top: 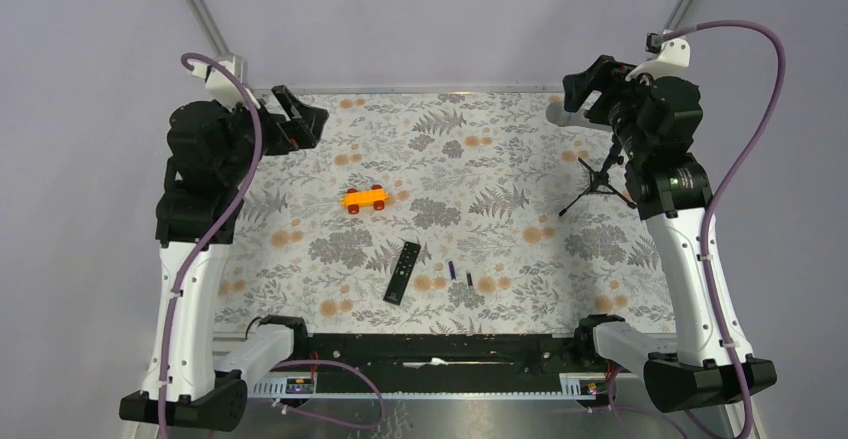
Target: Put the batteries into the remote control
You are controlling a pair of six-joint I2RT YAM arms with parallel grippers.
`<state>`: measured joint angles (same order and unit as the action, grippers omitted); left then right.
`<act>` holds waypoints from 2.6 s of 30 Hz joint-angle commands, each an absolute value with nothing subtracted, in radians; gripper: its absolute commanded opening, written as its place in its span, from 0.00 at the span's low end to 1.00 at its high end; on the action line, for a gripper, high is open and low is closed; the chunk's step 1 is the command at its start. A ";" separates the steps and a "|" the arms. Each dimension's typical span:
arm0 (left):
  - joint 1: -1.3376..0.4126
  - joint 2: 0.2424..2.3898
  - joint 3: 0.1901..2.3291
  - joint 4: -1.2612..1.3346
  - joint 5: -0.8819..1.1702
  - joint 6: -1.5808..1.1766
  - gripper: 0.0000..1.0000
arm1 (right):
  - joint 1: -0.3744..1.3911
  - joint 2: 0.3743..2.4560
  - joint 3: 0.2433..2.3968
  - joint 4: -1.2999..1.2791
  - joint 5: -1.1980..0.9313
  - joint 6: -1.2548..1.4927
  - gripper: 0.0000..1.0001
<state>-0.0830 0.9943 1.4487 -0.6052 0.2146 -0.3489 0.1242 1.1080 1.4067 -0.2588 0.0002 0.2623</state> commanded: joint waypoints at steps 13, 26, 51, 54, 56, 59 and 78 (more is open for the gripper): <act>-0.228 0.906 1.042 -0.480 0.612 -0.296 0.99 | 0.121 0.974 1.431 -0.398 -0.120 0.320 1.00; -0.544 0.991 0.865 -0.633 0.018 -0.465 0.99 | 0.121 0.845 1.391 -1.003 0.170 0.498 0.80; -0.650 1.111 0.762 -0.572 -0.018 -0.513 0.99 | 0.007 1.222 0.559 -0.071 0.152 0.592 0.60; -0.650 1.129 0.761 -0.564 -0.018 -0.512 0.99 | 0.006 1.321 0.582 0.042 0.157 0.547 0.49; -0.650 1.134 0.764 -0.559 -0.021 -0.511 0.99 | 0.006 1.380 0.610 0.072 0.160 0.521 0.46; -0.650 1.137 0.772 -0.558 -0.026 -0.511 0.99 | -0.031 1.447 0.663 0.086 0.157 0.509 0.42; -0.660 1.152 0.765 -0.525 0.037 -0.521 0.97 | -0.075 1.795 1.013 -0.036 0.027 0.512 0.37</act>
